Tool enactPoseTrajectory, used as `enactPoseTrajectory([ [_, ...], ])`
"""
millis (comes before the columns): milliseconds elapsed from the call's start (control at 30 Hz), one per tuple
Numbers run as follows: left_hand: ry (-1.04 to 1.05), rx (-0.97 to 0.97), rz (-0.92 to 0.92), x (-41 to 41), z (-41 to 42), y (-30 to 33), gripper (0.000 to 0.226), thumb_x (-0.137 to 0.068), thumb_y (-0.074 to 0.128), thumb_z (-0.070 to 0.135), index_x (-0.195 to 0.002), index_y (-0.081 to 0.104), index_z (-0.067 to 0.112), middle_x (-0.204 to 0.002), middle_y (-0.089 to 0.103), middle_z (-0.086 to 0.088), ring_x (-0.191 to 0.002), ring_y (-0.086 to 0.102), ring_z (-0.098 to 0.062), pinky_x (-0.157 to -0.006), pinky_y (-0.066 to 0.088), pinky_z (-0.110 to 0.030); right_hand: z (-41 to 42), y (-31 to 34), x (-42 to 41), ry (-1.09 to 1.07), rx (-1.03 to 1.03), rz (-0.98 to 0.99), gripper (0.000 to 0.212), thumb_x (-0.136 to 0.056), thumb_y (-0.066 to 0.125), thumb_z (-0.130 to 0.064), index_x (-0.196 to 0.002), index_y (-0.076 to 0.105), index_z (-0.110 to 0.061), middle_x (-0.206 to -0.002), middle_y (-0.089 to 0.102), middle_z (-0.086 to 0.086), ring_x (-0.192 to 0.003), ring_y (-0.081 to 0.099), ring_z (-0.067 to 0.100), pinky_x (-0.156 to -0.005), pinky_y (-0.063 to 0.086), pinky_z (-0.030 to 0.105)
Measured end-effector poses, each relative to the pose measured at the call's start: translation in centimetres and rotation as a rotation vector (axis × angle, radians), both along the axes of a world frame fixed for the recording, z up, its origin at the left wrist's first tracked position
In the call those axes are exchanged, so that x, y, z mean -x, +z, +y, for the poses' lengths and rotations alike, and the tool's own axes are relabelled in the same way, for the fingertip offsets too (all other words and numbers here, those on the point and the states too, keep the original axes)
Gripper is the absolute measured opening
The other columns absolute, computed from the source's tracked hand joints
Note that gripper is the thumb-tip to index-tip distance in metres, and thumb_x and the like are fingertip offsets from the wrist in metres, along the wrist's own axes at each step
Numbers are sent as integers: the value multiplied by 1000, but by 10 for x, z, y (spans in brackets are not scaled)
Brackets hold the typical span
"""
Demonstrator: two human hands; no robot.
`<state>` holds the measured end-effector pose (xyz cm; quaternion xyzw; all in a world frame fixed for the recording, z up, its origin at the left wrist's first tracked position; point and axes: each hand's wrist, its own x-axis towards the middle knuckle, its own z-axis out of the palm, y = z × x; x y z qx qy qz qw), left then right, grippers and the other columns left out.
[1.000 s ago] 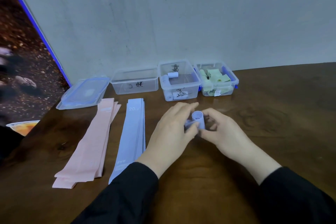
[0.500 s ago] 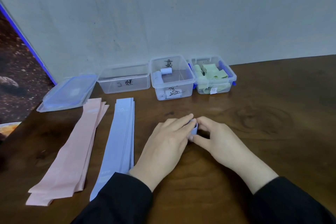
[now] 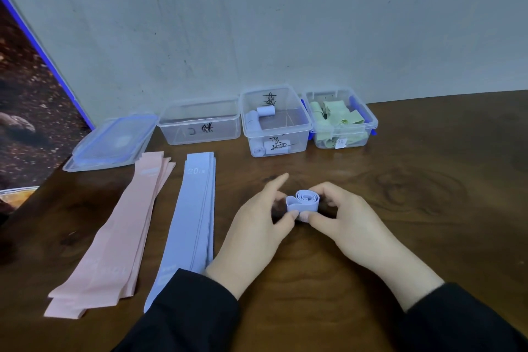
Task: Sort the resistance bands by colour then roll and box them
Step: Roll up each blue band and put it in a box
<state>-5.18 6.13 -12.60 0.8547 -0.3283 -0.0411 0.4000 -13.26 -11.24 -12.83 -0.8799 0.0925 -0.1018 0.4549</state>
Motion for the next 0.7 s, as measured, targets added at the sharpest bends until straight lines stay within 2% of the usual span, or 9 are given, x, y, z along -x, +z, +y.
enactPoseTrajectory([
  [67, 17, 71, 81, -3, 2, 1, 44, -94, 67, 33, -134, 52, 43, -107, 64, 22, -101, 56, 11, -88, 48, -10, -1, 2, 1, 21, -52, 17, 19, -91, 74, -31, -107, 67, -38, -104, 72, -21, -101, 65, -2, -92, 52, 28],
  [133, 2, 96, 96, -2, 3, 2, 27, -95, 66, 32, -122, 65, 35, -103, 67, 19, -100, 59, 7, -85, 49, -12, -1, 4, 1, 47, -105, 11, 20, -92, 73, -24, -109, 69, -36, -106, 73, -16, -102, 68, 4, -97, 53, 35],
  [233, -4, 167, 179, 0, 3, 3, 17, -95, 65, 33, -111, 69, 37, -100, 68, 20, -99, 61, 4, -82, 49, -11, -1, 8, 2, 63, -207, -17, 24, -93, 72, -15, -111, 72, -30, -111, 73, -10, -104, 70, 10, -99, 53, 38],
  [367, -9, 251, 285, -3, 4, 6, 16, -94, 66, 31, -108, 71, 39, -100, 71, 19, -98, 64, -1, -86, 53, -21, -1, 11, 2, 68, -386, -17, 35, -90, 74, -6, -119, 68, -24, -109, 76, -7, -103, 71, 10, -97, 53, 28],
  [467, -42, 258, 356, -4, 4, 8, 17, -96, 64, 32, -109, 76, 33, -100, 72, 12, -96, 66, -8, -85, 55, -27, -2, 13, 2, 67, -469, -38, 32, -89, 72, -2, -116, 71, -19, -106, 77, -1, -100, 72, 14, -89, 53, 23],
  [600, -27, 268, 408, -5, 4, 10, 15, -95, 65, 35, -101, 78, 31, -95, 73, 9, -92, 67, -10, -82, 55, -30, -2, 12, 0, 64, -514, -50, 38, -90, 72, -4, -121, 71, -25, -109, 76, -1, -95, 69, 19, -85, 54, 28],
  [700, -26, 304, 442, -6, 5, 11, 16, -95, 65, 34, -101, 79, 28, -95, 74, 11, -94, 68, -7, -82, 56, -25, 0, 8, -3, 8, -598, -51, 40, -88, 76, -8, -123, 69, -25, -99, 76, 0, -84, 66, 18, -85, 52, 32],
])
